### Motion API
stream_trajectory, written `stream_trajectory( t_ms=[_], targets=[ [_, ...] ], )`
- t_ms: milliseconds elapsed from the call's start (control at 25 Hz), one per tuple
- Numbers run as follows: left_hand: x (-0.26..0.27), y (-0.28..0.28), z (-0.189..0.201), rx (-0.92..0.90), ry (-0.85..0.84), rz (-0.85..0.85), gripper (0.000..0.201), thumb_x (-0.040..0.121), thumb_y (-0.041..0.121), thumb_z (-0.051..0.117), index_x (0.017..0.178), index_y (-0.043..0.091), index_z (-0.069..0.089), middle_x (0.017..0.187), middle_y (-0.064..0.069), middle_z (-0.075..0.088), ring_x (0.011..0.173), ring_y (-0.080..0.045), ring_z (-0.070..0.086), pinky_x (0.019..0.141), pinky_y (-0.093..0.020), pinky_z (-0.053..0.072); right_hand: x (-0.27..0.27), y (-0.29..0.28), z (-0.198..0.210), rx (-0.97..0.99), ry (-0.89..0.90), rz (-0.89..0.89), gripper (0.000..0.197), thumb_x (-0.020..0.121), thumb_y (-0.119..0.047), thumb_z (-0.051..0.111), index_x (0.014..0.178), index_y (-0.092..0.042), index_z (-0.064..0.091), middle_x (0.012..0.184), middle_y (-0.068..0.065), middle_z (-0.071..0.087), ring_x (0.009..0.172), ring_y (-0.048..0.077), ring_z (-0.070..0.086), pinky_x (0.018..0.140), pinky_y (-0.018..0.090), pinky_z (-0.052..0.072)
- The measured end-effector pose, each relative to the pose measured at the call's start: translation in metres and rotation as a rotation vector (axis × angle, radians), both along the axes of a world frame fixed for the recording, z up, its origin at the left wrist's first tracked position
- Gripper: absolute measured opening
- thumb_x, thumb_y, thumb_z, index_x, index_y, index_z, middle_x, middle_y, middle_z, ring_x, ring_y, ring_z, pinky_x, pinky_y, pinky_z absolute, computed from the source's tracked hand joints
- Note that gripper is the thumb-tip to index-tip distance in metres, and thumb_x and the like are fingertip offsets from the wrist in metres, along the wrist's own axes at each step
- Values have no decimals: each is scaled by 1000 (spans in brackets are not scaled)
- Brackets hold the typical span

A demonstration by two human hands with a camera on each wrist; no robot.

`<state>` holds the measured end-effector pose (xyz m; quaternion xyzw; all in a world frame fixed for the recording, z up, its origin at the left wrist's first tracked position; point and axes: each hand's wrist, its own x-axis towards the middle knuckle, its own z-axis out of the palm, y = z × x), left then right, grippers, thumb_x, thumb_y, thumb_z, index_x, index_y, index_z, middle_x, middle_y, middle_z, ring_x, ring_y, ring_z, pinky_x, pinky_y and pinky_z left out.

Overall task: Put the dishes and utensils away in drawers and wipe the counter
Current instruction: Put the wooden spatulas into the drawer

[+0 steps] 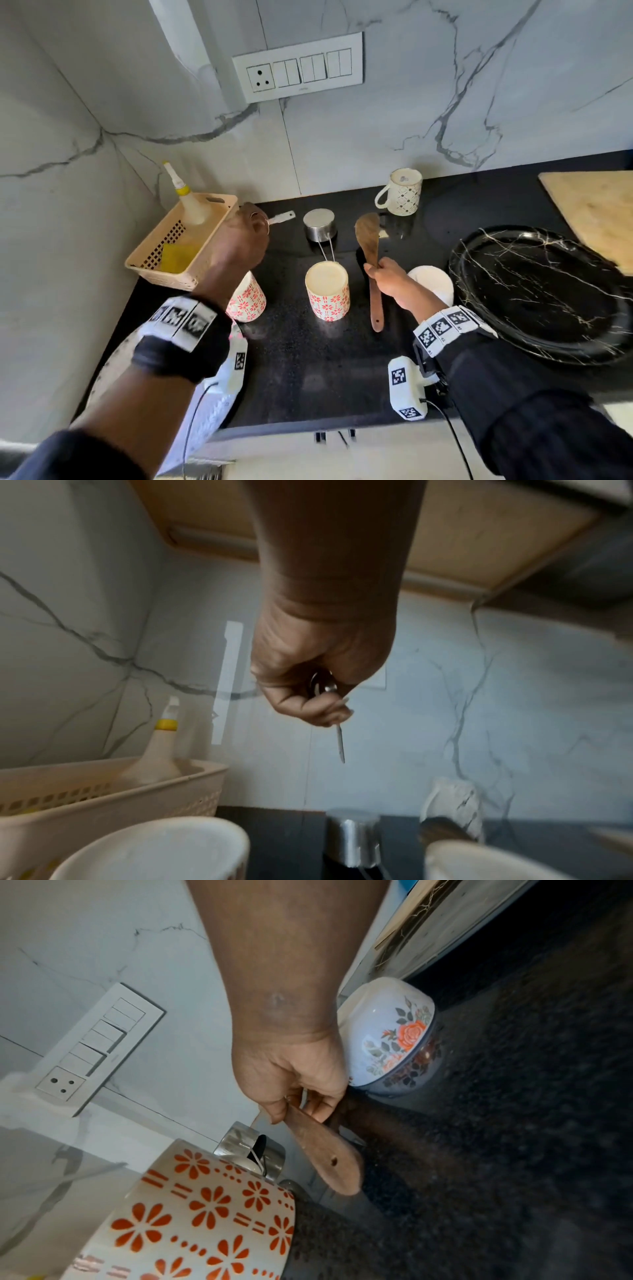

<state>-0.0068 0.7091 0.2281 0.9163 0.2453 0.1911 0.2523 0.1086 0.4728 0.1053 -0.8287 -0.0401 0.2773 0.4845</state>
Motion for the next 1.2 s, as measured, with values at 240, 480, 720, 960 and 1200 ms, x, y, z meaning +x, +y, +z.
stream_trajectory(
  t_ms=[240,480,720,960,1200],
  targets=[
    [-92,-72,14,-505,-383,-170,16,94,8,49,87,8,63,66,-2,57,48,-19,47,43,-25,36,-78,-74,43,514,106,-127,12,102,-15,50,95,-8,45,92,18,64,58,24,62,54,34,52],
    [-137,-179,-48,-1345,-229,-251,20,84,17,52,71,13,66,81,-8,70,77,-25,70,63,-35,59,-236,-202,27,380,-4,-161,16,99,-16,56,95,-1,53,68,10,60,49,18,47,43,28,34],
    [-162,-345,-94,-1557,74,-378,13,99,2,43,93,13,49,60,-8,52,58,-23,59,71,-47,59,-348,-355,11,307,-29,-335,14,93,-18,62,88,-7,56,64,10,62,44,22,47,42,25,36],
    [-194,-534,-117,-1070,388,-668,37,96,34,58,68,10,54,59,-3,47,47,-12,36,46,-25,35,-409,-506,-1,284,-40,-442,13,95,-13,61,91,-1,57,65,14,65,44,25,49,42,28,39],
    [-212,-666,-138,-943,400,-666,48,88,40,68,62,1,57,60,-13,45,49,-18,32,44,-24,26,-417,-645,5,187,40,-361,21,96,-28,60,101,-7,60,67,18,67,47,26,53,43,28,43]
  ],
)
